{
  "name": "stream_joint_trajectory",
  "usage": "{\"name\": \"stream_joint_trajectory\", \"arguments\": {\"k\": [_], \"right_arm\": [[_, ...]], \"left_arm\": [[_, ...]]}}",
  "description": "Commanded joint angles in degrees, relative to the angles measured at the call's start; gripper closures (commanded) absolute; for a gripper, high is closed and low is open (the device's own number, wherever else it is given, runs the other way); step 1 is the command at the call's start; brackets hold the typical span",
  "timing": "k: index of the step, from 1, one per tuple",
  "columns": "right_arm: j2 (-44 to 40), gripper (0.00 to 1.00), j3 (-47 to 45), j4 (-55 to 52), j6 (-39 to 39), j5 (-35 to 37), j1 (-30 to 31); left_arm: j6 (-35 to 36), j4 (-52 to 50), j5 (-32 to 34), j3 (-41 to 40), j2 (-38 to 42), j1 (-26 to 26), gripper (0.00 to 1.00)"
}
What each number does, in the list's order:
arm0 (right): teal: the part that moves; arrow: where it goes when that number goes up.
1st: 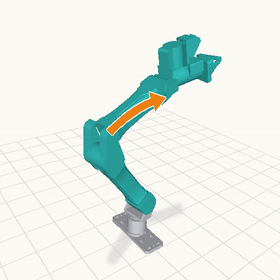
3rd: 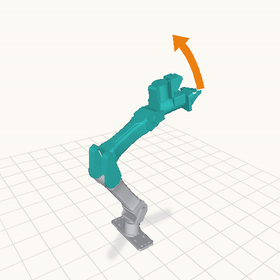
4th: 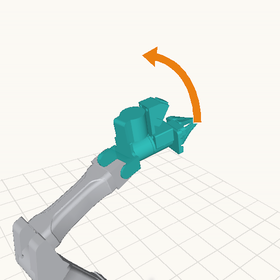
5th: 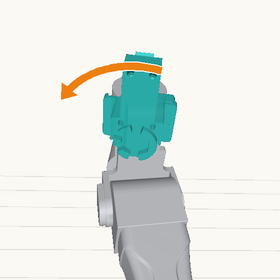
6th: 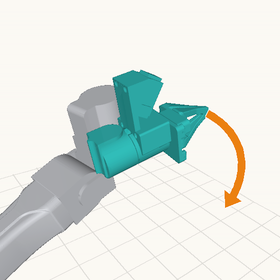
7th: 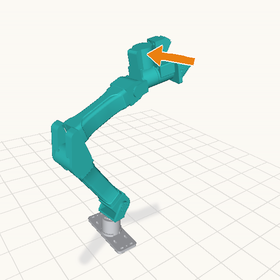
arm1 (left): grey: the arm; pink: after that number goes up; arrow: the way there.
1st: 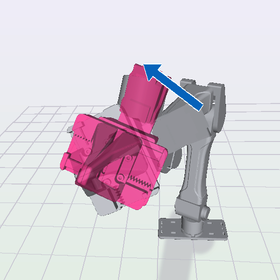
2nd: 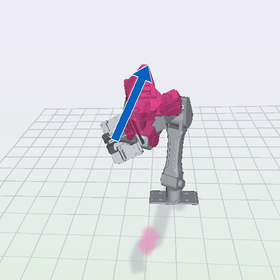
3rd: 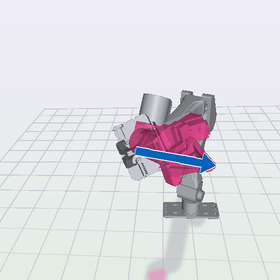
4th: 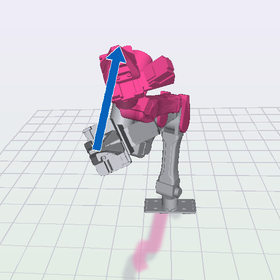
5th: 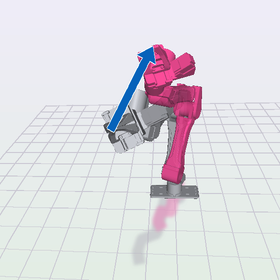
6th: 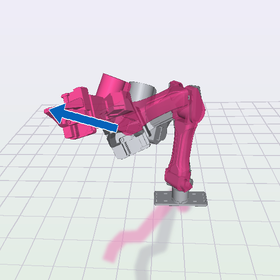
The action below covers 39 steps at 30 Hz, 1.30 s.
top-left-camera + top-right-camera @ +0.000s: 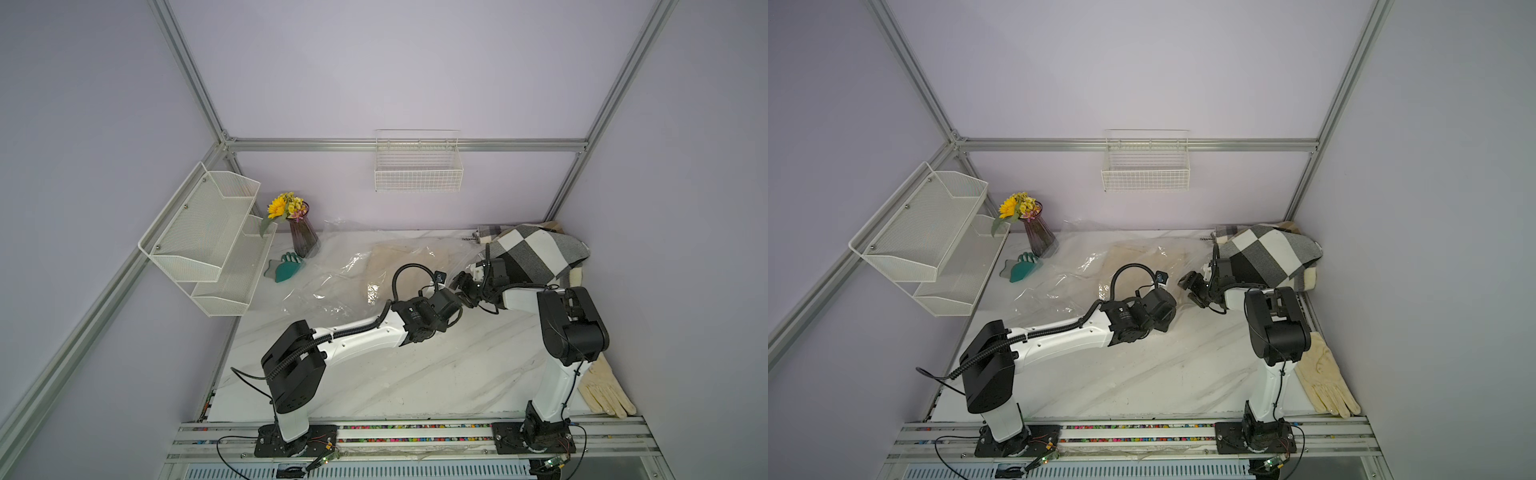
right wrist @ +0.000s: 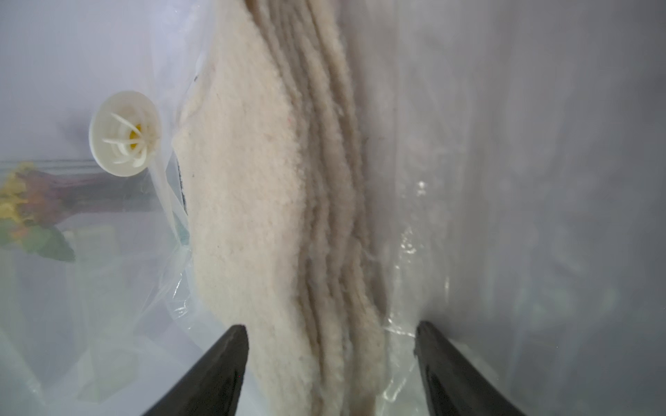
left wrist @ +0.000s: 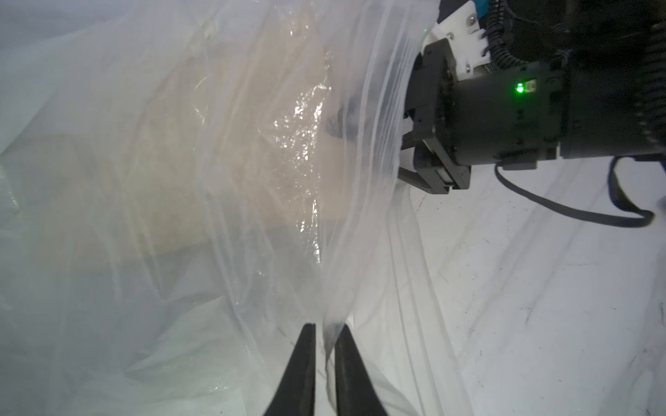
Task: Take the scarf out of the vacuum bag
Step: Take out the scarf from the vacuum bag.
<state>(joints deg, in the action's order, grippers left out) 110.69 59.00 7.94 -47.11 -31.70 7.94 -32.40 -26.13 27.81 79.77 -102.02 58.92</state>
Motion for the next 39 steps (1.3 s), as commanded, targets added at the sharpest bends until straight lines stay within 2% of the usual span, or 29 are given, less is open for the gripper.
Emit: {"name": "stream_joint_trajectory", "arguments": {"k": [1, 10, 15, 20, 21, 24, 25, 26, 35, 39], "right_arm": [[2.3, 0.23, 1.7, 3.0, -1.7, 1.1, 1.2], [5.1, 0.26, 4.3, 0.3, -3.3, 2.3, 2.3], [9.3, 0.45, 4.3, 8.1, -9.1, -3.6, 2.4], [10.0, 0.52, 5.0, 9.6, -9.8, -4.3, 3.3], [9.8, 0.55, 5.4, 9.2, -9.4, -4.2, 3.5], [8.6, 0.74, 5.5, 8.4, -8.4, -3.9, 3.7], [8.1, 0.84, 5.4, 8.5, -8.1, -3.8, 3.7], [7.5, 1.00, 5.2, 8.3, -7.9, -3.6, 3.7], [1.8, 1.00, 1.7, 14.6, -7.2, -6.8, 3.7], [-1.0, 1.00, 2.0, 11.9, -5.4, -8.1, 3.7]], "left_arm": [[-1.1, 1.6, 0.5, 0.9, 1.9, 0.2, 0.85], [-0.7, 1.8, 0.3, 1.1, 2.2, 0.3, 0.85], [-0.7, 2.0, 0.7, 1.2, 2.1, 0.4, 0.85], [-0.8, 2.1, 0.5, 1.6, 2.1, 0.4, 0.85], [-0.7, 2.0, 0.5, 1.5, 2.0, 0.4, 0.84], [-1.0, 2.0, 1.3, 1.5, 1.9, 0.4, 0.84], [-1.1, 2.0, 1.5, 1.4, 1.9, 0.3, 0.84], [-1.3, 2.0, 1.5, 1.4, 1.9, 0.3, 0.84], [-2.4, 3.3, -0.2, 2.0, 0.8, -1.4, 0.83], [-2.9, 5.0, -2.0, 1.7, 0.9, -3.8, 0.83]]}}
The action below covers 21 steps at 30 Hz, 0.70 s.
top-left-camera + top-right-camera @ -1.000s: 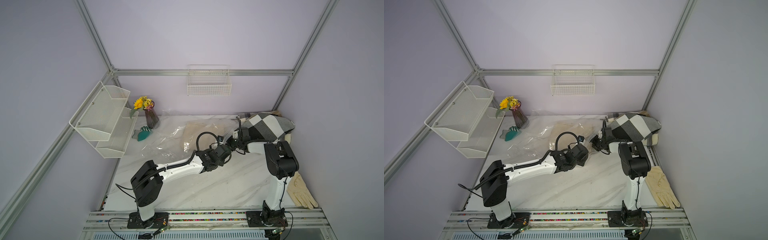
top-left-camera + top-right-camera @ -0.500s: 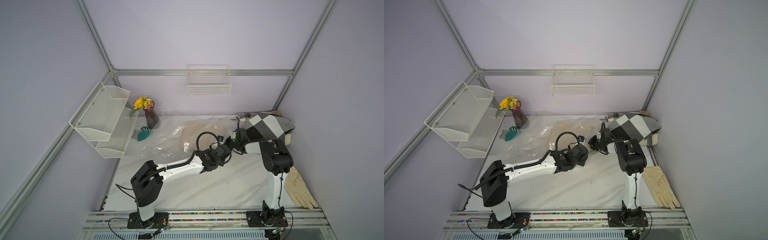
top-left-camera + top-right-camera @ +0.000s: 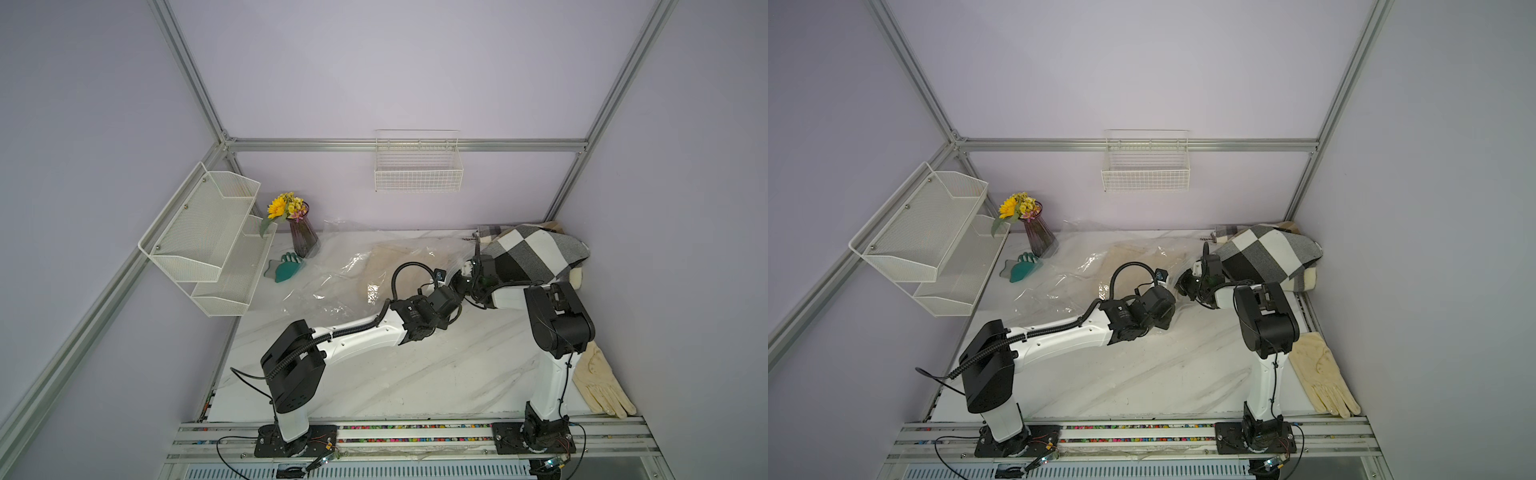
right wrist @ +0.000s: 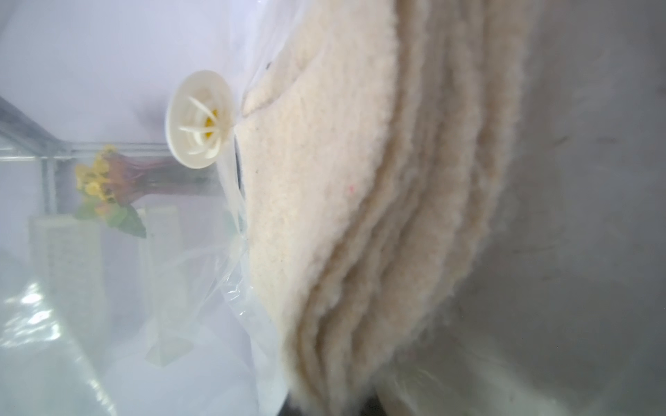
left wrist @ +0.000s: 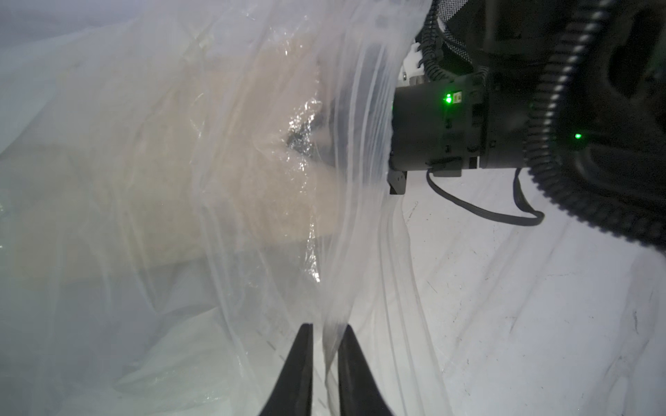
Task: Take the scarf out of the vacuum bag
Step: Take out the scarf from the vacuum bag.
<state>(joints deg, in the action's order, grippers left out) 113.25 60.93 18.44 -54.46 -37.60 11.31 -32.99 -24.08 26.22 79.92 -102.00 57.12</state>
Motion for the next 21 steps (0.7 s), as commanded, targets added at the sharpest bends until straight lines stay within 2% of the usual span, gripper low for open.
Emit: {"name": "stream_joint_trajectory", "arguments": {"k": [1, 9, 16, 21], "right_arm": [[-4.2, 1.00, 0.3, -0.3, 2.8, -2.2, 0.3], [-9.3, 1.00, 3.0, -15.1, 8.2, -1.4, 0.2], [-10.9, 1.00, 14.3, -39.3, 13.8, 1.8, -1.0], [-12.3, 1.00, 19.5, -51.4, 17.4, 5.5, -3.0]], "left_arm": [[-2.3, 3.2, -0.4, 1.6, 0.9, -2.6, 0.83], [-1.6, 4.0, -2.7, 3.4, 0.5, -7.6, 0.83], [-0.1, 6.2, -3.8, 2.9, 1.0, -10.5, 0.83], [0.1, 6.9, -5.1, 3.0, 1.1, -11.4, 0.83]]}}
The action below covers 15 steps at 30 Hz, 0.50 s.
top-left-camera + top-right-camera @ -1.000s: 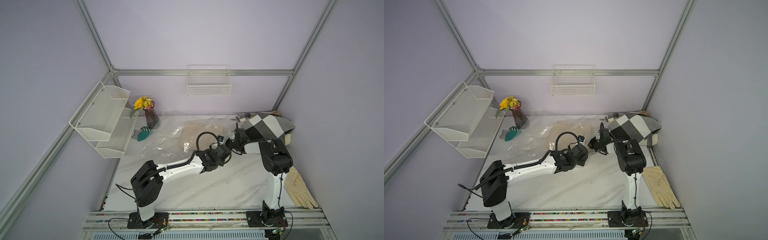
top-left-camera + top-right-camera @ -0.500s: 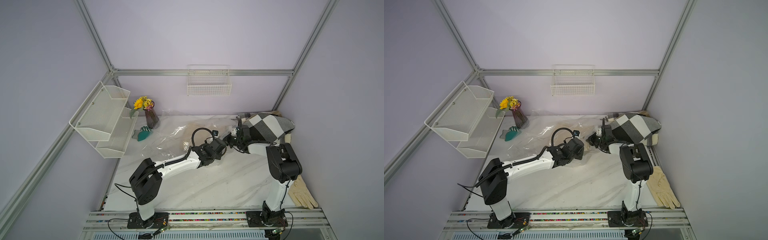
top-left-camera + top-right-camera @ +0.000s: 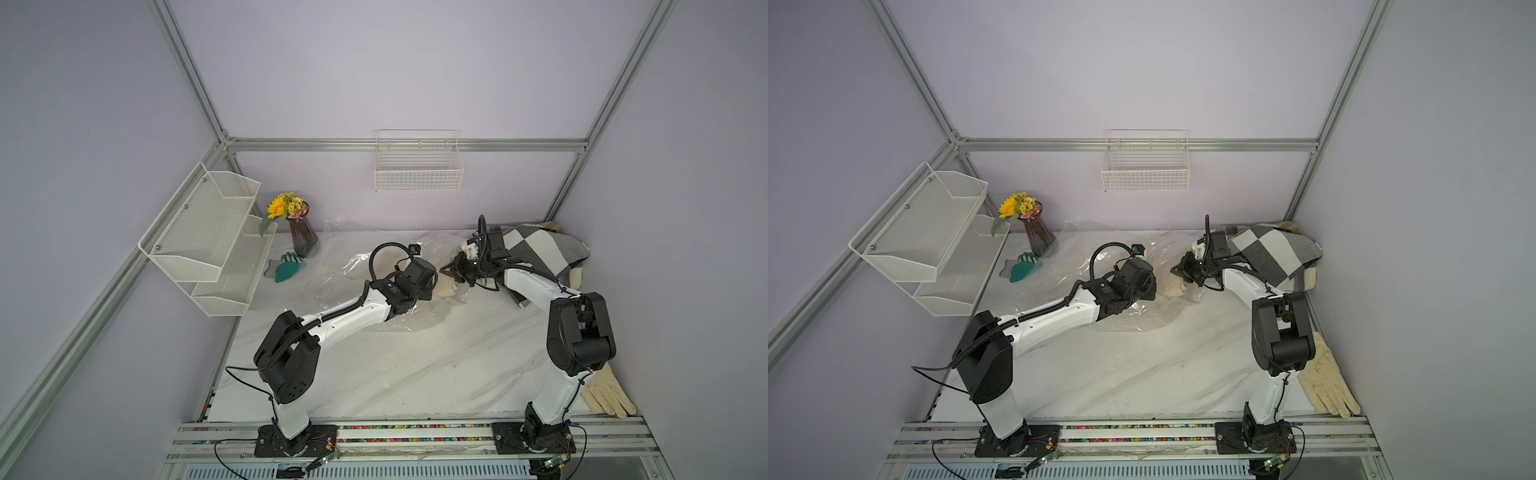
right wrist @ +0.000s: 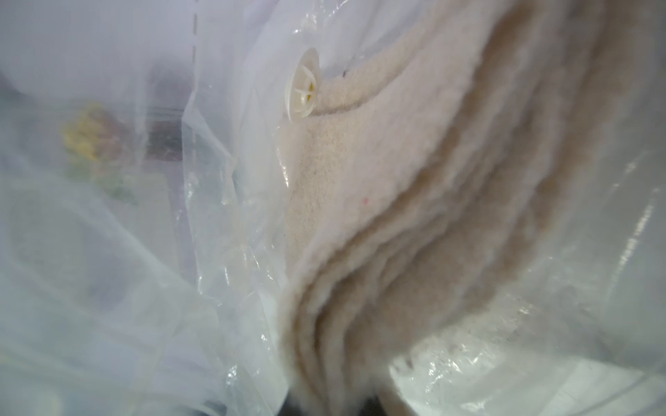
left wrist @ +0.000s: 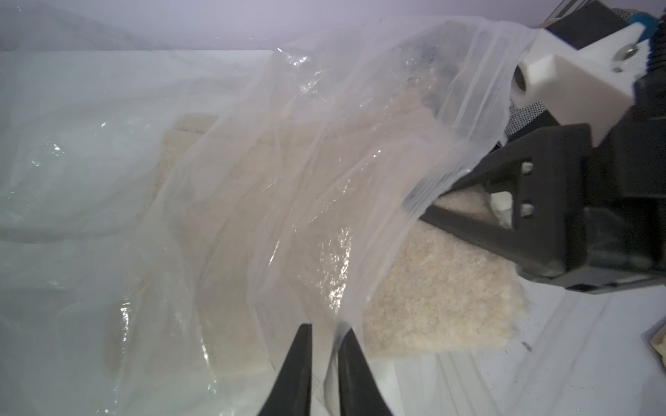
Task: Take the scarf out of the vacuum bag
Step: Take out the scarf from the vacuum bag.
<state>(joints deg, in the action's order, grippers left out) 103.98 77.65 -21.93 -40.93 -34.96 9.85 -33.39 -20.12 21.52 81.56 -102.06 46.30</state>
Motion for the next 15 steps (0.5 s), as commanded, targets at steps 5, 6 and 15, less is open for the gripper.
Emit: {"name": "stream_joint_trajectory", "arguments": {"k": [5, 6, 15], "right_arm": [[-3.8, 1.00, 6.7, -19.3, 6.7, 4.9, -4.5], [-3.7, 1.00, 7.7, -21.1, 7.4, 5.5, -5.0], [-1.5, 1.00, 19.1, -38.6, 16.6, 13.4, -7.6]], "left_arm": [[1.1, 3.8, -1.0, 0.8, 1.7, -0.8, 0.83], [1.1, 4.0, -1.0, 0.6, 1.9, -0.7, 0.83], [0.1, 5.0, -1.9, -0.6, 2.5, -1.6, 0.83]]}}
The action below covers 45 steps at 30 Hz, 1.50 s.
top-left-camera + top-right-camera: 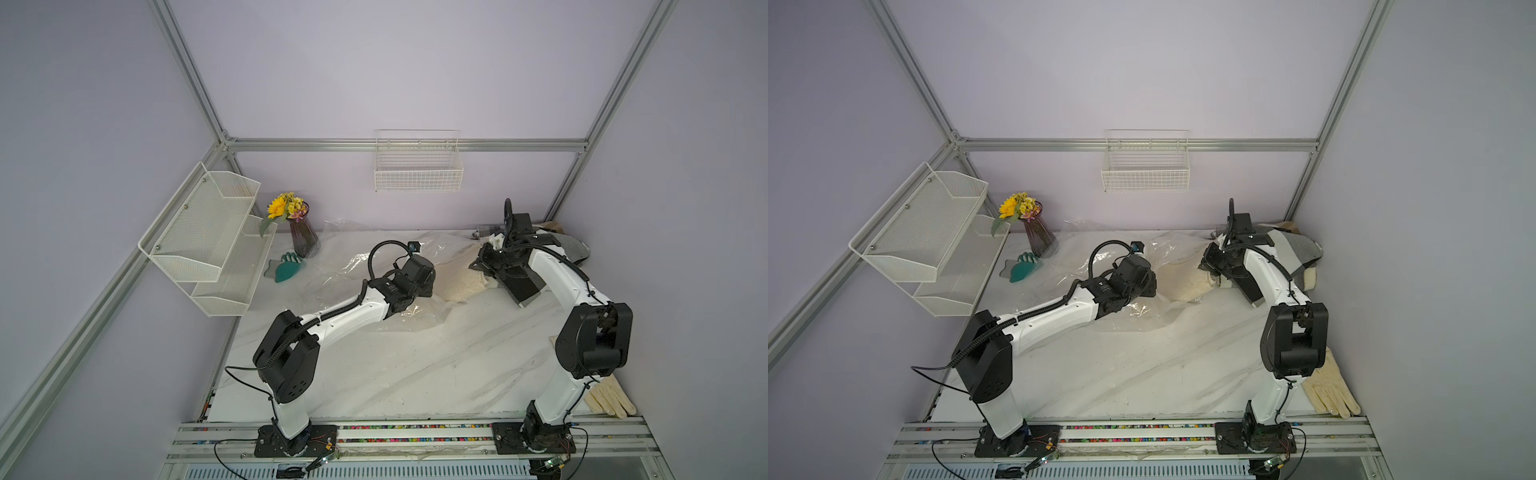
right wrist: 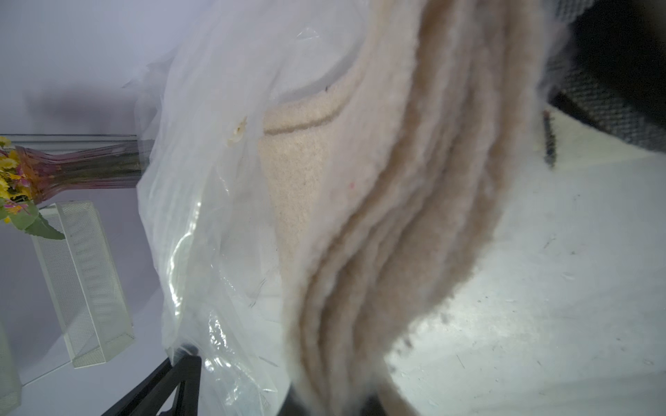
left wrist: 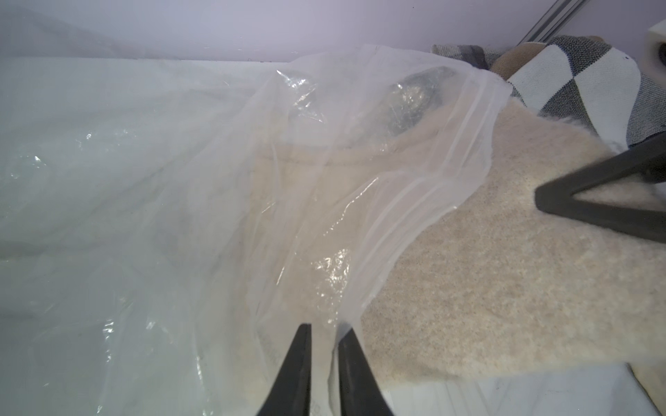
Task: Take the scarf out of the vacuum bag
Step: Take out the scarf from the vacuum bag.
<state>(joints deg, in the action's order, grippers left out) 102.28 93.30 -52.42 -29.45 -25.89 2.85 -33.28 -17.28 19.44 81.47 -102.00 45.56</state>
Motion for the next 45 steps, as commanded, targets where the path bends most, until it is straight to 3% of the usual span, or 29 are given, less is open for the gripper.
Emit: {"name": "stream_joint_trajectory", "arguments": {"k": [1, 19, 32, 33, 35, 39, 45], "right_arm": [[0.4, 1.00, 4.7, -9.5, 6.0, 5.8, -0.8], [4.3, 1.00, 20.0, -14.9, 7.6, 22.8, -1.8], [6.8, 1.00, 28.9, -18.1, 6.3, 27.3, -1.9], [6.7, 1.00, 28.8, -18.1, 6.3, 27.3, -1.9], [6.4, 1.00, 28.6, -18.1, 6.3, 27.3, -1.9], [6.4, 1.00, 28.5, -18.2, 6.8, 27.1, -1.9], [7.1, 1.00, 31.5, -19.2, 7.5, 27.6, -1.9]], "left_arm": [[-0.1, 2.3, 0.1, -0.7, 2.5, -0.9, 0.82], [-0.1, -0.7, -2.2, 3.2, 1.7, -3.6, 0.82], [-1.2, 0.7, -5.8, 2.1, 1.9, -4.8, 0.81], [-1.1, 1.1, -6.7, 2.0, 2.0, -4.7, 0.79], [-0.5, 2.9, -10.0, 1.7, 2.7, -4.7, 0.65], [2.6, 9.1, -19.5, 1.4, 4.3, -4.6, 0.30], [3.0, 3.8, -26.4, 7.3, 1.4, -4.2, 0.08]]}}
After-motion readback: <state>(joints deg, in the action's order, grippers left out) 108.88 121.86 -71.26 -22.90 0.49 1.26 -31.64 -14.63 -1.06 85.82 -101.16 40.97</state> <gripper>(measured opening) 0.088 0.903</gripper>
